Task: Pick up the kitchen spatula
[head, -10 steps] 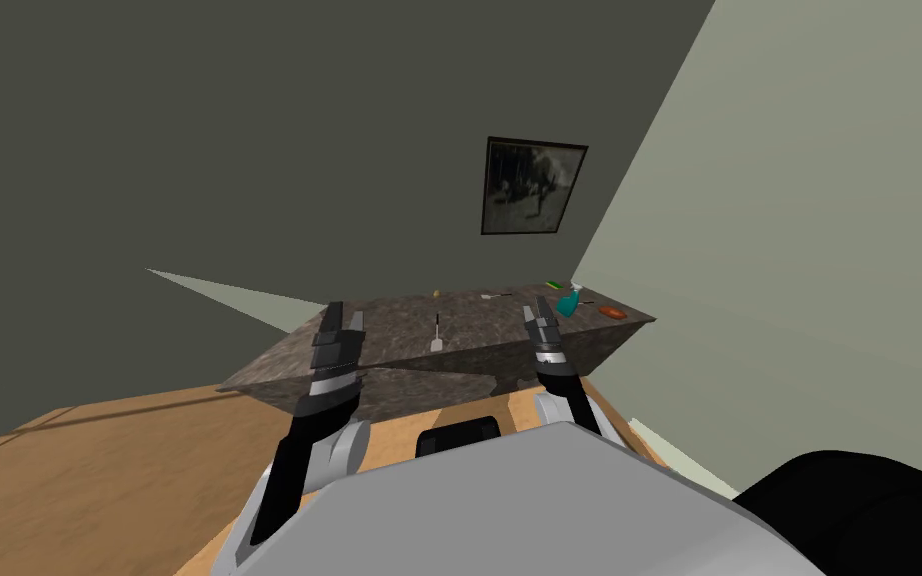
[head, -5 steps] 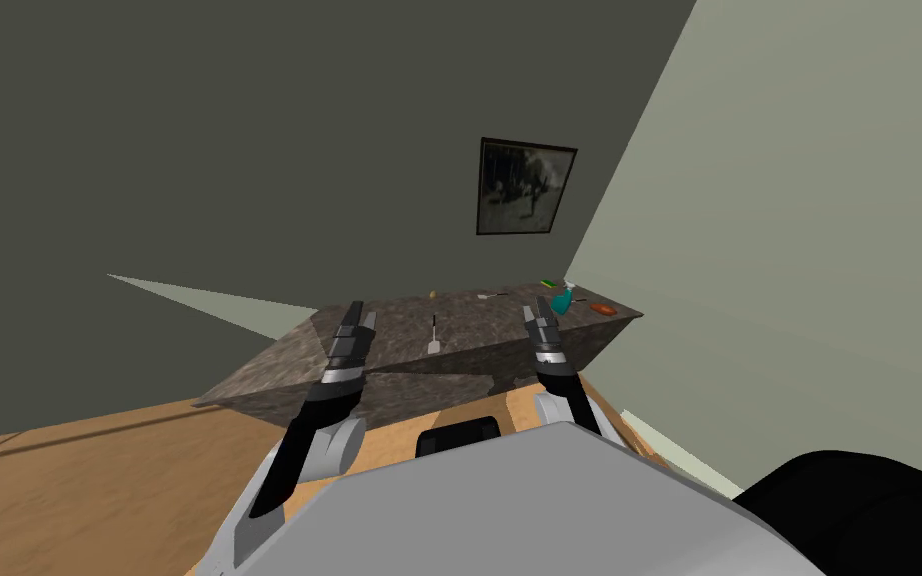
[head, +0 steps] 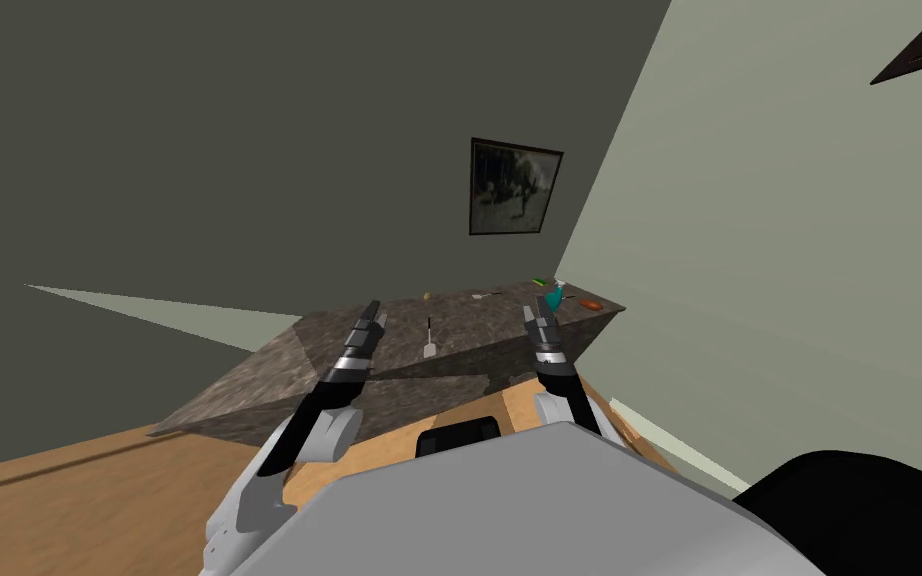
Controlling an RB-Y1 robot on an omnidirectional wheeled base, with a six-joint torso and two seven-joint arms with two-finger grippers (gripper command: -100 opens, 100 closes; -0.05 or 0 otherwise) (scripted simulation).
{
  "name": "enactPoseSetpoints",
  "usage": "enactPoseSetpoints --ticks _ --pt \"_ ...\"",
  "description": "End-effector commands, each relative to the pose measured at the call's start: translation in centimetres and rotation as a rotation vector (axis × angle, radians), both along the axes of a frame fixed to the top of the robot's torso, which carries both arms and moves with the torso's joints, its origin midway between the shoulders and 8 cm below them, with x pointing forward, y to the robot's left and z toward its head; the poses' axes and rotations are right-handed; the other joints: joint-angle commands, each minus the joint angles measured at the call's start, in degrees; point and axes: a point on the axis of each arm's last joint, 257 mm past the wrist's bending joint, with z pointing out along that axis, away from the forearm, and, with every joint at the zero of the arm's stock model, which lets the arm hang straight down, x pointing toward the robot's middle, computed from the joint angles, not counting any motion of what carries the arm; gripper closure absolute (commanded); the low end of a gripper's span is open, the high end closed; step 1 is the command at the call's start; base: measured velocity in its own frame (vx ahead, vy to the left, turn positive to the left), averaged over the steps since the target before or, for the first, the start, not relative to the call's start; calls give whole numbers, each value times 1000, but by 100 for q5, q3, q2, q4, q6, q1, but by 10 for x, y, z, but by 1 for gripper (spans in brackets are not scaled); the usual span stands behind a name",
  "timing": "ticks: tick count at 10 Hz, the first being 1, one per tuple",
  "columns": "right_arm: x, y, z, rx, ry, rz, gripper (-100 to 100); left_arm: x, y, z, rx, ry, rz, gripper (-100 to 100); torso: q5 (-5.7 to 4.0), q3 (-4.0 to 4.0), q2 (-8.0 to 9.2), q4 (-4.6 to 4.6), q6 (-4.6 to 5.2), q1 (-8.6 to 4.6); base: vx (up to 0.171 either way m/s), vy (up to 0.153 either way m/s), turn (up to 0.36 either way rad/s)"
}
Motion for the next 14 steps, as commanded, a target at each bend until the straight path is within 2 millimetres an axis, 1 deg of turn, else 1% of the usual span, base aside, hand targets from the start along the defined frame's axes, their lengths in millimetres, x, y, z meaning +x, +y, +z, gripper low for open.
enactPoseSetpoints --ticks 1,3,4,5,6,7,9,11,12,13,14 --pt "0 0 0 0 0 0 0 4 -2 -6 14 33 -11 -100 0 0 0 0 0 0 12 15 -53" --pt "0 0 0 0 0 0 0 17 -5 -19 46 97 -43 -100 -1 2 3 1 -1 -5 12 7 -122" --pt "0 0 0 0 0 0 0 18 -4 -23 50 111 -41 -100 -1 1 2 1 0 -6 11 9 -43" --pt "0 0 0 0 0 0 0 24 -5 -32 72 152 -55 -100 -1 2 3 1 -3 -6 9 5 -88" --pt "0 0 0 0 0 0 0 25 -5 -33 72 154 -54 -100 -1 2 4 1 -1 -7 7 5 -49" --pt "0 0 0 0 0 0 0 31 -4 -44 96 200 -65 -100 -2 3 5 1 -3 -8 9 0 -118" --pt "0 0 0 0 0 0 0 37 -3 -56 123 250 -73 -100 -2 1 2 1 0 -9 12 1 -113" --pt "0 0 0 0 0 0 0 46 3 -80 179 342 -86 -100 -2 2 4 1 -1 -10 9 -8 -149" --pt "0 0 0 0 0 0 0 46 4 -84 186 359 -83 -100 -2 2 4 1 -1 -13 9 -8 -60" --pt "0 0 0 0 0 0 0 49 8 -95 216 399 -87 -100 -3 2 4 1 -4 -13 10 -12 -124" --pt "0 0 0 0 0 0 0 50 9 -100 221 419 -84 -100 -3 2 4 1 -2 -14 7 -7 -73"
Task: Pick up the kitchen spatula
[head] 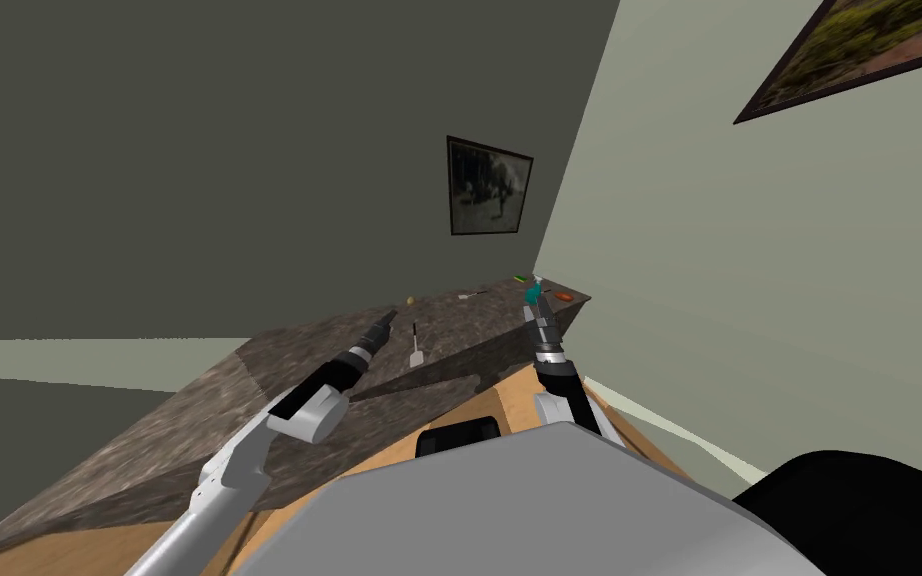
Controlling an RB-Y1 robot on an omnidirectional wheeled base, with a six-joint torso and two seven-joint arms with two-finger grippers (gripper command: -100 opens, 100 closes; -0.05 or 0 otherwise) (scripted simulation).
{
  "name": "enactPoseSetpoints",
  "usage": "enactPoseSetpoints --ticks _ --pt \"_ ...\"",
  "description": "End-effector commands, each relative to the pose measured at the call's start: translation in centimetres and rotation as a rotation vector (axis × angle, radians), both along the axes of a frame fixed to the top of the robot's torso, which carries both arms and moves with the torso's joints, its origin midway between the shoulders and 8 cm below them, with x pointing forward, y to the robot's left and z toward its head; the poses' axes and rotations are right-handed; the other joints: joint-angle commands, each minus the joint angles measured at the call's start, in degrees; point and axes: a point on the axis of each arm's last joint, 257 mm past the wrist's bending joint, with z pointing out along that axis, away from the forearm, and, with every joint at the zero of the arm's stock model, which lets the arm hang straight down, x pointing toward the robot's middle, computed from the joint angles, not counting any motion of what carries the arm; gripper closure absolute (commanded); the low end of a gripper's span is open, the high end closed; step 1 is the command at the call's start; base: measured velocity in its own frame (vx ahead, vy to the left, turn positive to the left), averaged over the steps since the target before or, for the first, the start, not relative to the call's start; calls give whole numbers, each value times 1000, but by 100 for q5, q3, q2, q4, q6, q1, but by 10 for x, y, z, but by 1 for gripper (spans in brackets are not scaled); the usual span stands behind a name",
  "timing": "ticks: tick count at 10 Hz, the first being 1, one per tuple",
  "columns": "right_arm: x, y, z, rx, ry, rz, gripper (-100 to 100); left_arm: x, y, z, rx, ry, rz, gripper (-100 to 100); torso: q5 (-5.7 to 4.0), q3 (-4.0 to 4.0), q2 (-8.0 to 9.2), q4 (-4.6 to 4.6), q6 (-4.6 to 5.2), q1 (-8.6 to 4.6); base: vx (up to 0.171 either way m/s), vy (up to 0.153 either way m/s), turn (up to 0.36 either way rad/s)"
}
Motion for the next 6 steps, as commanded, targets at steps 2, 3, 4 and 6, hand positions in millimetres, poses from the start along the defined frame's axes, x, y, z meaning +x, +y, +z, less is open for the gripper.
enactPoseSetpoints --ticks 2,3,4,6 --pt "0 0 0 0 0 0 0 4 9 -22 50 79 2 -100 -1 -1 -1 0 2 -1 9 -14 -99" --pt "0 0 0 0 0 0 0 5 17 -37 89 132 1 -100 0 0 0 0 0 -2 7 -28 -145" --pt "0 0 0 0 0 0 0 4 18 -40 93 144 4 -100 -1 1 1 0 1 -6 5 -20 -64" --pt "0 0 0 0 0 0 0 4 28 -58 139 210 7 -100 -1 0 0 0 2 -6 9 -23 -102"
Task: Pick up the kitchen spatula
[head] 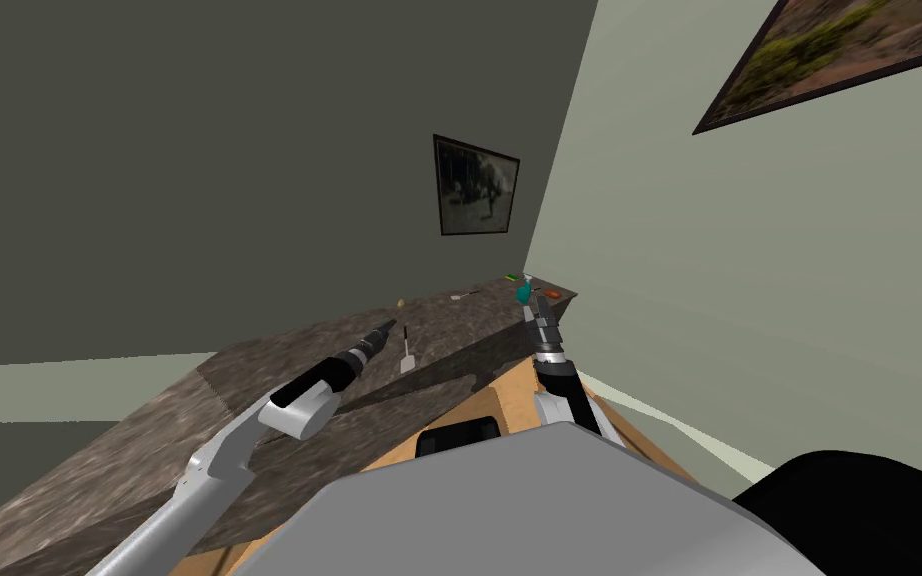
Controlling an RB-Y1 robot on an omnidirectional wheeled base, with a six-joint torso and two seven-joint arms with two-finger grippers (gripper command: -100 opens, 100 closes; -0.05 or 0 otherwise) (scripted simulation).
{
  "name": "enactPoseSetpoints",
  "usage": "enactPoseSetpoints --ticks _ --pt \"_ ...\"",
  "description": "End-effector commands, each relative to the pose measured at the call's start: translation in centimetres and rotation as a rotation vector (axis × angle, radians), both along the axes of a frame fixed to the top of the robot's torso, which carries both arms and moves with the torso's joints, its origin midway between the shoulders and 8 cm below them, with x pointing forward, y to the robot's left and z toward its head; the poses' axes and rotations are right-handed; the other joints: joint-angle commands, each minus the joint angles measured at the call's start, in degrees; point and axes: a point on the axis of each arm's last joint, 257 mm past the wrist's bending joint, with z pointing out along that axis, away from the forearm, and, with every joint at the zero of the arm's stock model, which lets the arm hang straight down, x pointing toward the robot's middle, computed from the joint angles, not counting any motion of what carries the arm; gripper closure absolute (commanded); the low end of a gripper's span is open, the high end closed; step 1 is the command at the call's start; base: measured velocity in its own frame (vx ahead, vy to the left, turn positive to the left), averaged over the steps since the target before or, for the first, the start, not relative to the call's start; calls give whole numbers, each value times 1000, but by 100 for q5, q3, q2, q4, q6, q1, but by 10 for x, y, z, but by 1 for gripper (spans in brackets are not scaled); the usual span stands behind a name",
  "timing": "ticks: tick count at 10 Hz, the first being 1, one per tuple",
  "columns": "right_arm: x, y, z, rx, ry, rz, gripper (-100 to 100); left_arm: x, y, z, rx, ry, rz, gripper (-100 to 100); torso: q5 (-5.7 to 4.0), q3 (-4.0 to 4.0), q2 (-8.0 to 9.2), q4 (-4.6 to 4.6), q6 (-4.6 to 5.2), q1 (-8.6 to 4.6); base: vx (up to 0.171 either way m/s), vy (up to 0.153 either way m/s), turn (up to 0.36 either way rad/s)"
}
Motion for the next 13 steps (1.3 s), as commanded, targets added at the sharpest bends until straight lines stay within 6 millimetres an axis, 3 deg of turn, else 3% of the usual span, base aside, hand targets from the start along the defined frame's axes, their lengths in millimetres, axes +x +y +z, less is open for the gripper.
enactPoseSetpoints --ticks 1,5,8,9,10,12,13 --pt "0 0 0 0 0 0 0 1 12 -19 50 66 3 -100 0 0 0 0 0 0 11 -30 -163" --pt "0 0 0 0 0 0 0 -4 27 -42 106 156 13 -100 -1 0 0 0 -2 -4 9 -26 -73" --pt "0 0 0 0 0 0 0 -15 56 -72 200 282 23 -100 -1 1 1 0 -2 -2 13 -30 -134" --pt "0 0 0 0 0 0 0 -17 57 -75 205 296 26 -100 -1 -1 -1 0 1 -5 11 -35 -77" --pt "0 0 0 0 0 0 0 -23 72 -87 248 350 29 -100 -1 0 0 0 -2 -5 18 -43 -155" --pt "0 0 0 0 0 0 0 -25 74 -90 254 366 32 -100 -2 0 -1 0 -3 -4 10 -22 -28" --pt "0 0 0 0 0 0 0 -32 89 -100 296 420 36 -100 0 2 3 1 -4 1 7 -33 -138"
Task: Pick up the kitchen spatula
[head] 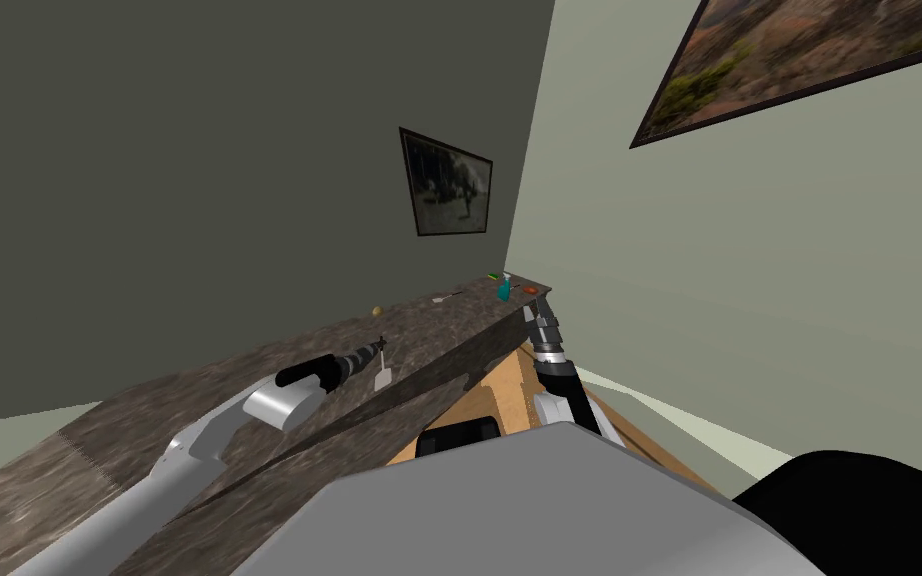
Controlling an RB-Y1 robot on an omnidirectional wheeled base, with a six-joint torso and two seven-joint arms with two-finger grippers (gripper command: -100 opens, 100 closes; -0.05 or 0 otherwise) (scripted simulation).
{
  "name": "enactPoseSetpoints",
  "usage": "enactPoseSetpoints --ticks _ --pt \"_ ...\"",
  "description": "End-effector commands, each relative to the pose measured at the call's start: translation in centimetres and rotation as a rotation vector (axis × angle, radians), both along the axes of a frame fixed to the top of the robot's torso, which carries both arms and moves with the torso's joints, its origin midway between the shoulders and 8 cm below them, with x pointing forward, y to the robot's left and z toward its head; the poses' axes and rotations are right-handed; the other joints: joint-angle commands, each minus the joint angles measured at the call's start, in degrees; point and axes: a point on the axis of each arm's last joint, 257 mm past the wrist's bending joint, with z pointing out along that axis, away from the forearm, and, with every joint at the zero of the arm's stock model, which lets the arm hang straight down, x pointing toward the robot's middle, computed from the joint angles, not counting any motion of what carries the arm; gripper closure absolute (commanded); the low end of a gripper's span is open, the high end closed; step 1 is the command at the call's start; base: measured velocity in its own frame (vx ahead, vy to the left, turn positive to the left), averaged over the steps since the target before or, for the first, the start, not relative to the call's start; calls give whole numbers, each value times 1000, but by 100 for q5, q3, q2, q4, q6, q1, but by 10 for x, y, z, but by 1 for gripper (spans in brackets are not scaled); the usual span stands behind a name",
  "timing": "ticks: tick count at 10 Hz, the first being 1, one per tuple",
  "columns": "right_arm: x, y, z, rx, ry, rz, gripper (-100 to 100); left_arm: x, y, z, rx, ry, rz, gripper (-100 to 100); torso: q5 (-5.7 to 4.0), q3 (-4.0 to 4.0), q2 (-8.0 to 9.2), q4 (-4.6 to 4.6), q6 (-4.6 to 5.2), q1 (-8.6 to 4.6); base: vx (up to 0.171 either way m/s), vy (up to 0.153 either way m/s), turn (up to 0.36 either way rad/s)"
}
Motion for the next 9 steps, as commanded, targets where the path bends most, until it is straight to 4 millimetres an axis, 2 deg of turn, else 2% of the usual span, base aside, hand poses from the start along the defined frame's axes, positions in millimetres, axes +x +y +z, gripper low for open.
enactPoseSetpoints --ticks 1,2,3,4,5,6,7,8,9 --pt "0 0 0 0 0 0 0 -9 12 -9 28 45 6 -100 0 0 0 0 0 0 10 -30 -106" --pt "0 0 0 0 0 0 0 -17 27 -17 67 98 9 -100 0 0 0 0 -4 1 15 -42 -154" --pt "0 0 0 0 0 0 0 -19 29 -20 73 112 13 -100 -1 0 -1 0 -2 -3 18 -38 -71" --pt "0 0 0 0 0 0 0 -28 43 -26 110 162 15 -100 -1 -1 -2 0 -4 -3 26 -40 -154" --pt "0 0 0 0 0 0 0 -30 45 -29 115 176 19 -100 -1 -3 -5 -1 -1 -3 18 -28 -66" --pt "0 0 0 0 0 0 0 -39 59 -34 148 222 20 -100 0 -2 -3 -1 -5 0 18 -45 -130" --pt "0 0 0 0 0 0 0 -42 61 -36 154 237 24 -100 -1 -1 -2 -1 -2 -4 14 -32 -70" --pt "0 0 0 0 0 0 0 -51 74 -40 186 285 27 -100 -1 0 -1 0 -5 -1 21 -39 -113" --pt "0 0 0 0 0 0 0 -53 75 -42 190 296 29 -100 -1 -2 -3 -1 -3 -2 18 -33 -81"
